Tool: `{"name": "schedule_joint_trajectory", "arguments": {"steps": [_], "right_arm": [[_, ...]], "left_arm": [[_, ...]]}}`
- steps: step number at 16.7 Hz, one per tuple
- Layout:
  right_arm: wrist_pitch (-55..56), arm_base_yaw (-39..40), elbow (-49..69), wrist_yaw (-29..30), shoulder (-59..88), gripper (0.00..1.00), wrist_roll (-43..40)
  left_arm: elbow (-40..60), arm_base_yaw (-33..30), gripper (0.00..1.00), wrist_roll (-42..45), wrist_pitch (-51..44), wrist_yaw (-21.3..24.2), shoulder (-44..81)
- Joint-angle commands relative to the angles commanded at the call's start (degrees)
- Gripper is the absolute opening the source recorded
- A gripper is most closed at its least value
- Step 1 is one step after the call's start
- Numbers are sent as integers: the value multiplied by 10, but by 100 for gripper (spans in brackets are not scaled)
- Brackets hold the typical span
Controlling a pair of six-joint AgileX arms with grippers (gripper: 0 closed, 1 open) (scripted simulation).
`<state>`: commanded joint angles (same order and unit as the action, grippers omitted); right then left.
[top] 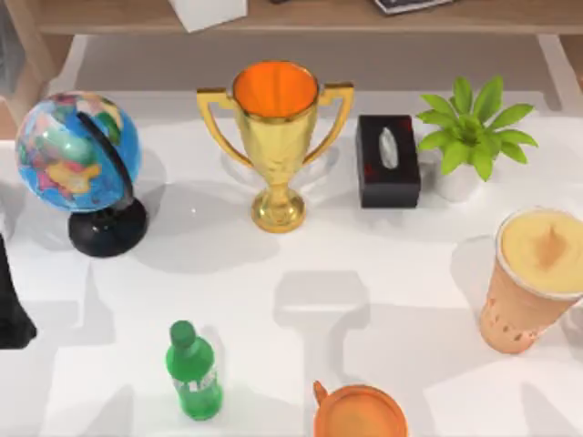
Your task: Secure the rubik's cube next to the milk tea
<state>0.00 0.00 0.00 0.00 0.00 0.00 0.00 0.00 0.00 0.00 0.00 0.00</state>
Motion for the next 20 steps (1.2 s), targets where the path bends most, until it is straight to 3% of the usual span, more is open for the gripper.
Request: {"name": "schedule_joint_trajectory", "arguments": {"steps": [4,8,20], "right_arm": [[2,6,18,6,19,100,0],[11,37,125,39,128,100,2],[57,183,707,196,769,100,8]], "left_arm": [[0,0,100,0,0,0,0],[0,0,100,0,0,0,0],[0,0,100,0,0,0,0]]}}
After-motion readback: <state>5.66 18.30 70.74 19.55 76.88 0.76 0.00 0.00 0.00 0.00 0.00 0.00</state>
